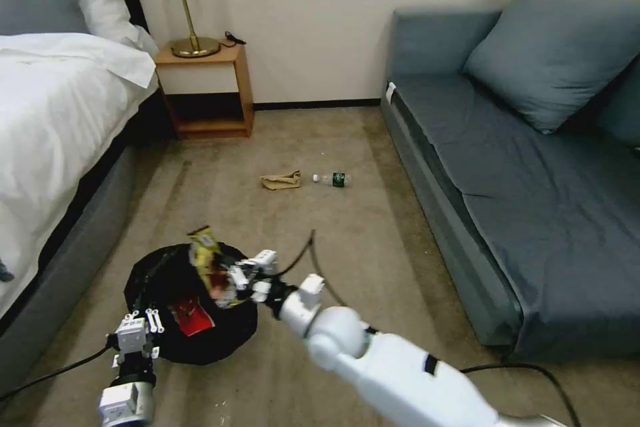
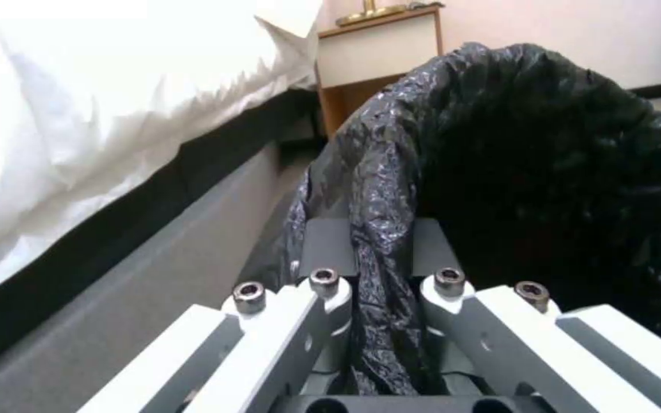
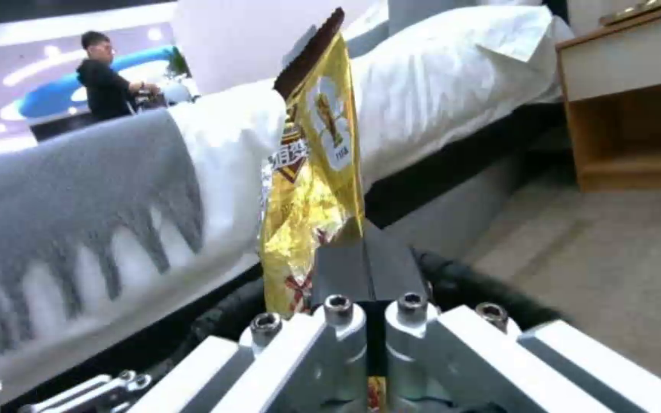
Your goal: Pick up the trash bin, then pick up the garbage on the floor and place it into the trash bin.
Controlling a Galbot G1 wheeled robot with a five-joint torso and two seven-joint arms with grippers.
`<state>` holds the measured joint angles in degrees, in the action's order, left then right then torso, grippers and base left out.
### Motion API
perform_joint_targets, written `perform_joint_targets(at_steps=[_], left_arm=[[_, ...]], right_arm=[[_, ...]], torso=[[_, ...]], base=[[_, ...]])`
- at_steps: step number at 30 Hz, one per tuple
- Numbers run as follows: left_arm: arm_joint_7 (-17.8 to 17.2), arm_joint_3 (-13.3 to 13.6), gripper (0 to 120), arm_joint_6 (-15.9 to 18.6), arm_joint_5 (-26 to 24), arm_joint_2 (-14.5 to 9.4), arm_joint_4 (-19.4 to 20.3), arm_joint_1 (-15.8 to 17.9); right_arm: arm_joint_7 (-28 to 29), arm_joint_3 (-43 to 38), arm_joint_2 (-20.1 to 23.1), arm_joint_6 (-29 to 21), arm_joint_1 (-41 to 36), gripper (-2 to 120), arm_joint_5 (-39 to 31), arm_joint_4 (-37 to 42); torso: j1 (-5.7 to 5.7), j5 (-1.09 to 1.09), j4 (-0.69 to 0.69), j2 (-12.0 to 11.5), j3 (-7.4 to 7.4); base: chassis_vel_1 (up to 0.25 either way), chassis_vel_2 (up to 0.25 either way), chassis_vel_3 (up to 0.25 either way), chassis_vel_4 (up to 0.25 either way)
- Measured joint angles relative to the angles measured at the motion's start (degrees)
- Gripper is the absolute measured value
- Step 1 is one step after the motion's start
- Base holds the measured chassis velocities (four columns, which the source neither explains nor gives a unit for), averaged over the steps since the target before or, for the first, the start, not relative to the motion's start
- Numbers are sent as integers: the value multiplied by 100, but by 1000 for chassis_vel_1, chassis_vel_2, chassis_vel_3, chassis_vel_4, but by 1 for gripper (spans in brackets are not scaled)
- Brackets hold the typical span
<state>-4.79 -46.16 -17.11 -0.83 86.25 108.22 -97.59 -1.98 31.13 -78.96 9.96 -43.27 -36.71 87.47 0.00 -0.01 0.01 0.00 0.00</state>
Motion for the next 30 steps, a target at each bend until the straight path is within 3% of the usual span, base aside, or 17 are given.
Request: perform_joint_targets(at_steps=[9, 26, 30], left_arm=[[2, 25, 7, -66, -23, 17, -3, -35], [3, 11, 7, -85, -80, -37, 17, -27], [3, 13, 7, -81, -80, -42, 17, -28]], right_arm=[[33, 86, -548, 276, 88, 0, 420, -1044], [-122, 49, -506, 322, 13, 0, 1112, -1535], [-106, 72, -466, 252, 16, 15, 1146, -1506]], torso=[[0, 1, -1, 0, 0], [0, 1, -2, 0, 0], [0, 2, -1, 0, 0]], base=[[0, 0, 0, 0], [0, 0, 0, 0], [0, 0, 0, 0]])
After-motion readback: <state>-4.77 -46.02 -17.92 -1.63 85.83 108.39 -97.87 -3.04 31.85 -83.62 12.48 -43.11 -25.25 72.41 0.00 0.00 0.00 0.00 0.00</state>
